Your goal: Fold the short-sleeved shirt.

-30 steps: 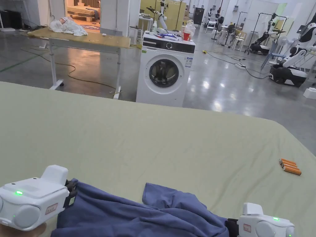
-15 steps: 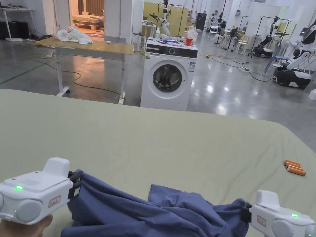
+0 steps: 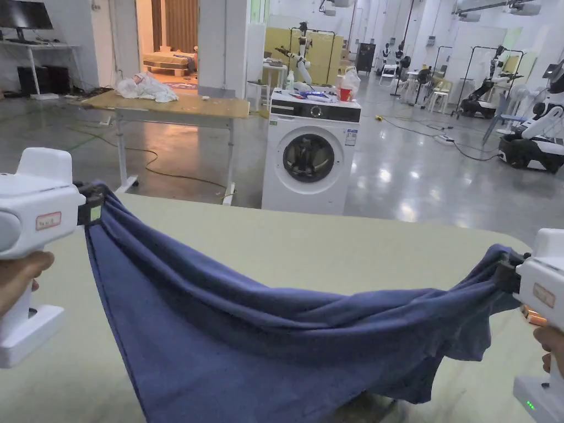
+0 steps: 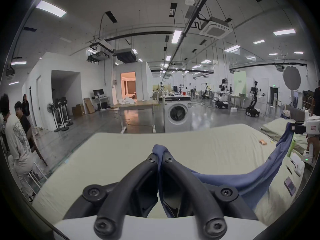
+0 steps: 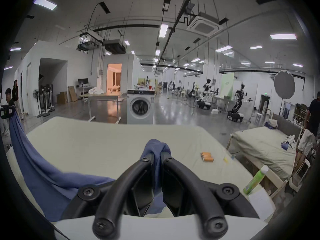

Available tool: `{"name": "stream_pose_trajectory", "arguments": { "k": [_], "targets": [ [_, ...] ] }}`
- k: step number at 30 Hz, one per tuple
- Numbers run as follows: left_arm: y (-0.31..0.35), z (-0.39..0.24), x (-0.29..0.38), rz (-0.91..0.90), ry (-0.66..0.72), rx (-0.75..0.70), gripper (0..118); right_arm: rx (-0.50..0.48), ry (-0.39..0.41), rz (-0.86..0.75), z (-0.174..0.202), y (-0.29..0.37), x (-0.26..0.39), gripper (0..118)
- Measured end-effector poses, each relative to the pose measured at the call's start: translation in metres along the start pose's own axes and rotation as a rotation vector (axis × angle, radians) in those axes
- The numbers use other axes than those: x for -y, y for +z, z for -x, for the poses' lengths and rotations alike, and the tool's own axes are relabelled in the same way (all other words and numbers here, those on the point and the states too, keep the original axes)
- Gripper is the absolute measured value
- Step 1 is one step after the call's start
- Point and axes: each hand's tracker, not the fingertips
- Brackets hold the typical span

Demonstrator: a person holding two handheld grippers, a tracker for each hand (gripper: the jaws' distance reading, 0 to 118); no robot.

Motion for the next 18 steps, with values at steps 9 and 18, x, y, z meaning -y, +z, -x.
{"name": "stream_pose_trajectory", "arguments": {
  "k": [9, 18],
  "targets": [
    [-0.024, 0.034, -0.072, -0.027, -0.020, -0.096, 0, 0.045, 0.001, -0.110, -0.003, 0.000, -0.102, 5],
    [-0.044, 0.051, -0.111, -0.092, 0.086, -0.100, 0, 0.073, -0.015, -0.150, -0.002, -0.026, -0.168, 5]
  ]
}}
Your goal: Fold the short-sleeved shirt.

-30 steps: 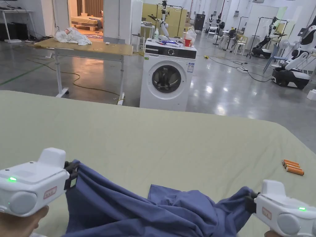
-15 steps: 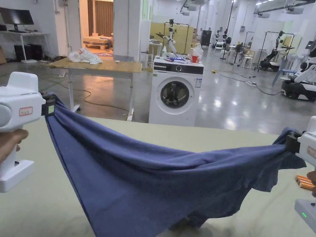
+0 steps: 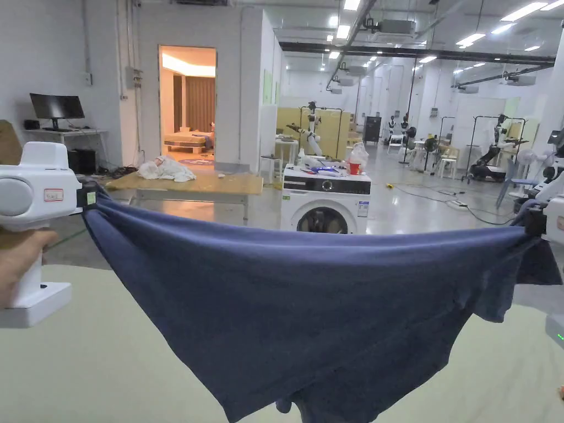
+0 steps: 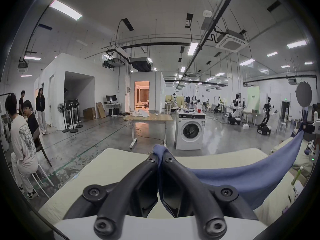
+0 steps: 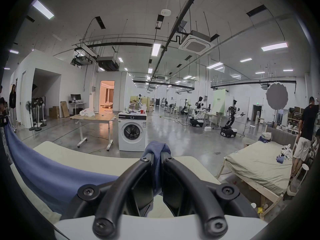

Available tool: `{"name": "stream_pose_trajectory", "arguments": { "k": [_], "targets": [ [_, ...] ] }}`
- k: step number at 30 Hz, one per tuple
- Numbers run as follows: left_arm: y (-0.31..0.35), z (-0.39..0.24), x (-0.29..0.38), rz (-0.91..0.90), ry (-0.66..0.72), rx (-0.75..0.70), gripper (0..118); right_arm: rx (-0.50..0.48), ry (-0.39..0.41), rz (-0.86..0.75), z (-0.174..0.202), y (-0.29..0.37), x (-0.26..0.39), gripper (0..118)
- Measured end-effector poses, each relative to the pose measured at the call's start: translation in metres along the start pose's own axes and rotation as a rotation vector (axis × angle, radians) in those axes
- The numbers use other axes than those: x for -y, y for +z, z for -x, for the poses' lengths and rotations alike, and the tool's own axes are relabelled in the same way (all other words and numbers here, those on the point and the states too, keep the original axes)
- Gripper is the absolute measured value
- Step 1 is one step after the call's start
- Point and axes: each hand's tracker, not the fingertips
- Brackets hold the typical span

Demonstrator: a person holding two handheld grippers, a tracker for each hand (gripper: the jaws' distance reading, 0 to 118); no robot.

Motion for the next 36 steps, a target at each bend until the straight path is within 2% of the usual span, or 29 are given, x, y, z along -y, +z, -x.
{"name": "stream_pose_trajectory", "arguments": {
  "k": [1, 3, 7, 13, 20, 22, 25, 28, 33, 36],
  "targets": [
    [-0.001, 0.000, -0.005, -0.018, 0.017, -0.015, 0, 0.029, 0.015, 0.019, -0.002, -0.006, -0.004, 5],
    [0.003, -0.007, -0.012, -0.056, 0.009, -0.025, 0, 0.024, 0.005, 0.005, 0.000, -0.010, -0.011, 5],
    [-0.006, -0.010, -0.015, -0.042, -0.018, -0.025, 0, 0.033, 0.046, -0.008, 0.003, -0.020, -0.011, 5],
    [-0.007, -0.015, 0.020, -0.005, -0.091, -0.044, 0, 0.022, 0.078, 0.026, 0.003, -0.027, 0.027, 5],
    [0.014, -0.003, 0.098, 0.051, -0.078, -0.022, 0, -0.003, 0.081, 0.078, -0.001, -0.001, 0.105, 5],
    [0.025, 0.004, 0.123, 0.053, -0.066, -0.018, 0, -0.006, 0.108, 0.089, 0.001, 0.015, 0.130, 5],
    [0.054, 0.007, 0.166, 0.064, -0.070, -0.023, 0, -0.011, 0.097, 0.122, 0.000, 0.038, 0.170, 5],
    [0.075, 0.015, 0.208, 0.098, -0.046, -0.021, 0, -0.010, 0.137, 0.158, 0.000, 0.064, 0.211, 5],
    [0.129, 0.019, 0.268, 0.166, -0.021, -0.027, 0, -0.033, 0.099, 0.249, -0.008, 0.097, 0.274, 5],
    [0.154, 0.025, 0.300, 0.212, -0.028, -0.048, 0, -0.024, 0.114, 0.286, -0.012, 0.117, 0.302, 5]
  ]
}}
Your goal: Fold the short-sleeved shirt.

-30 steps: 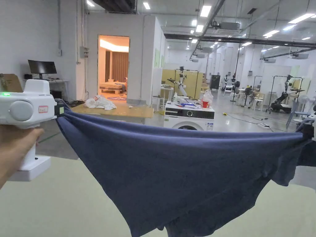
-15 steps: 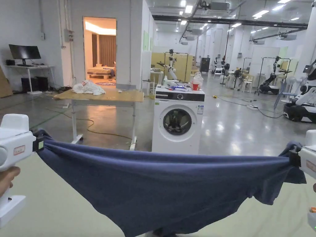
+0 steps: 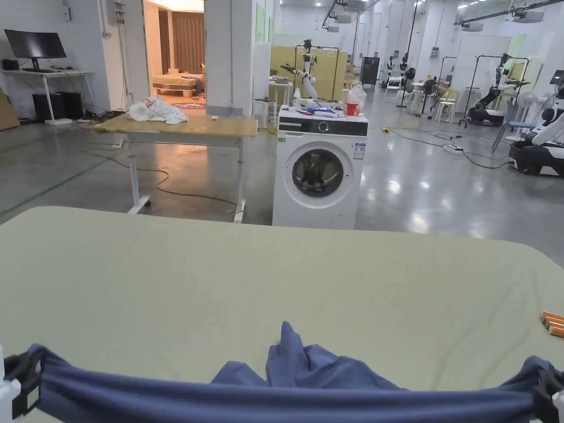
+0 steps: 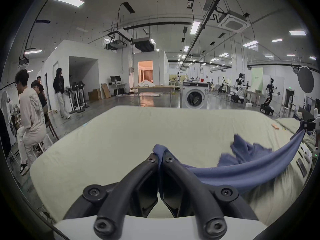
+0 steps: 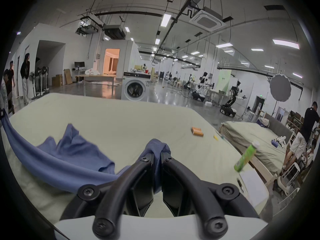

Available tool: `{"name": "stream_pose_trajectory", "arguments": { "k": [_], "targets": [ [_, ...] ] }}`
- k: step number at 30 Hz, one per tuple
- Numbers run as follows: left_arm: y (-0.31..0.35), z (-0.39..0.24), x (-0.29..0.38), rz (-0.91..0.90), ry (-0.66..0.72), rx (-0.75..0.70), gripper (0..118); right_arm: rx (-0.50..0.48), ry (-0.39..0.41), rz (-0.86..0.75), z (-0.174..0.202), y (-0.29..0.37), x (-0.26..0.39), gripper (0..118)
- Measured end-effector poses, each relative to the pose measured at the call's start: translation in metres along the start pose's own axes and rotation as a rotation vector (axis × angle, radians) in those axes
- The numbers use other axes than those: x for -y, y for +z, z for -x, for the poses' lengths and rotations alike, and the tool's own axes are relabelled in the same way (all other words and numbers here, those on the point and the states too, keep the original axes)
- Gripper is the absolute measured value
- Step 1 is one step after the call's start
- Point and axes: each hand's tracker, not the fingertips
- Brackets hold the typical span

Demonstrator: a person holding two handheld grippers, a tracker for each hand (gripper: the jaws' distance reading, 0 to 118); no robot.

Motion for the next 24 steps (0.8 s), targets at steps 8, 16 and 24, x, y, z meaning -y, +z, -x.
{"name": "stream_pose_trajectory", "arguments": {
  "k": [8, 16, 24],
  "targets": [
    [0.025, 0.010, 0.069, 0.134, 0.017, -0.013, 0, -0.020, -0.013, 0.106, 0.004, 0.019, 0.068, 5],
    [0.048, -0.005, 0.088, 0.193, 0.018, -0.031, 20, -0.012, 0.021, 0.113, 0.022, 0.031, 0.101, 31],
    [0.056, -0.029, 0.058, 0.100, 0.034, -0.063, 55, 0.010, 0.025, -0.067, 0.043, 0.056, 0.076, 66]
  ]
}}
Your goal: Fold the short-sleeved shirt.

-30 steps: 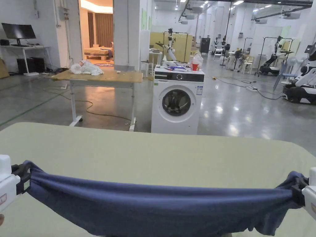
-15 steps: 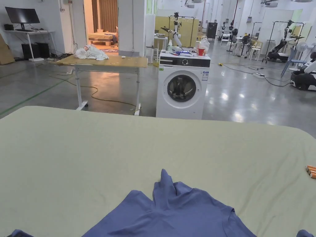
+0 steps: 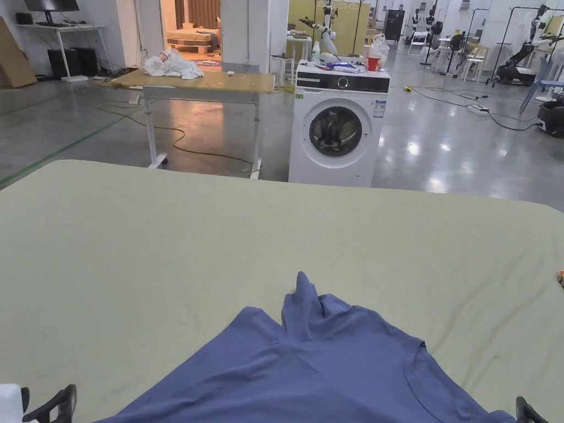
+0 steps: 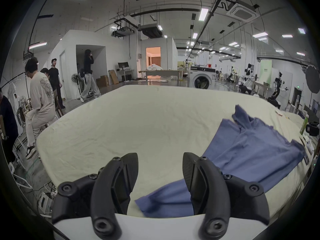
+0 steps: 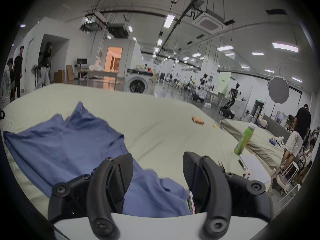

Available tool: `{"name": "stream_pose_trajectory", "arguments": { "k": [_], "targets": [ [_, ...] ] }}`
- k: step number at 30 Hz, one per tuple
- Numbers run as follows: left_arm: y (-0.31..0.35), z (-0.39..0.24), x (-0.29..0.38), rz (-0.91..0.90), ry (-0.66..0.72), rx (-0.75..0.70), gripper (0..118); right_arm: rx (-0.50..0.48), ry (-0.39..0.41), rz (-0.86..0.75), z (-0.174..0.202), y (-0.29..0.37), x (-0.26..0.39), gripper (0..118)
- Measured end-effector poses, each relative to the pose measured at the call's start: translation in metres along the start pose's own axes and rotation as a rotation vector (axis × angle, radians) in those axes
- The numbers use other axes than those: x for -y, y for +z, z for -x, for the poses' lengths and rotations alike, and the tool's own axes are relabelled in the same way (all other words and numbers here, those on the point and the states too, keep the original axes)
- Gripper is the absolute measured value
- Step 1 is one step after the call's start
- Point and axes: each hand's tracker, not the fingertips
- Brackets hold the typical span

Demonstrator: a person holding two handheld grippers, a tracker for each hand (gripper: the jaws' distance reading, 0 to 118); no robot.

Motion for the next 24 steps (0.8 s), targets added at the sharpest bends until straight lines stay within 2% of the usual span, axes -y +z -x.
{"name": "stream_pose_trajectory", "arguments": {
  "k": [3, 6, 9, 12, 14, 15, 16, 17, 18, 21, 24],
  "targets": [
    [-0.013, -0.011, -0.009, -0.031, 0.001, 0.055, 55, -0.011, -0.025, -0.047, 0.016, 0.002, -0.020, 66],
    [-0.020, -0.037, -0.021, -0.075, -0.028, 0.094, 53, -0.054, -0.108, -0.106, 0.039, 0.000, -0.040, 66],
    [-0.023, -0.066, -0.038, -0.138, -0.054, 0.131, 43, -0.074, -0.130, -0.160, 0.068, -0.003, -0.060, 66],
    [-0.020, -0.087, -0.051, -0.228, -0.017, 0.151, 19, -0.087, -0.140, -0.210, 0.093, -0.001, -0.075, 64],
    [-0.015, -0.100, -0.058, -0.261, -0.028, 0.129, 15, -0.086, -0.129, -0.232, 0.108, 0.001, -0.085, 56],
    [-0.015, -0.104, -0.062, -0.264, -0.036, 0.136, 7, -0.089, -0.124, -0.246, 0.114, 0.002, -0.090, 48],
    [-0.015, -0.108, -0.065, -0.275, -0.042, 0.137, 0, -0.094, -0.124, -0.265, 0.118, 0.003, -0.093, 34],
    [-0.015, -0.113, -0.069, -0.287, -0.050, 0.125, 0, -0.102, -0.125, -0.280, 0.123, 0.003, -0.095, 19],
    [-0.018, -0.116, -0.069, -0.288, -0.065, 0.120, 0, -0.112, -0.123, -0.285, 0.126, 0.003, -0.099, 9],
    [-0.021, -0.123, -0.075, -0.300, -0.112, 0.113, 0, -0.117, -0.132, -0.301, 0.135, 0.005, -0.107, 1],
    [-0.018, -0.122, -0.076, -0.308, -0.128, 0.116, 0, -0.133, -0.147, -0.308, 0.141, 0.004, -0.111, 0]
  ]
}}
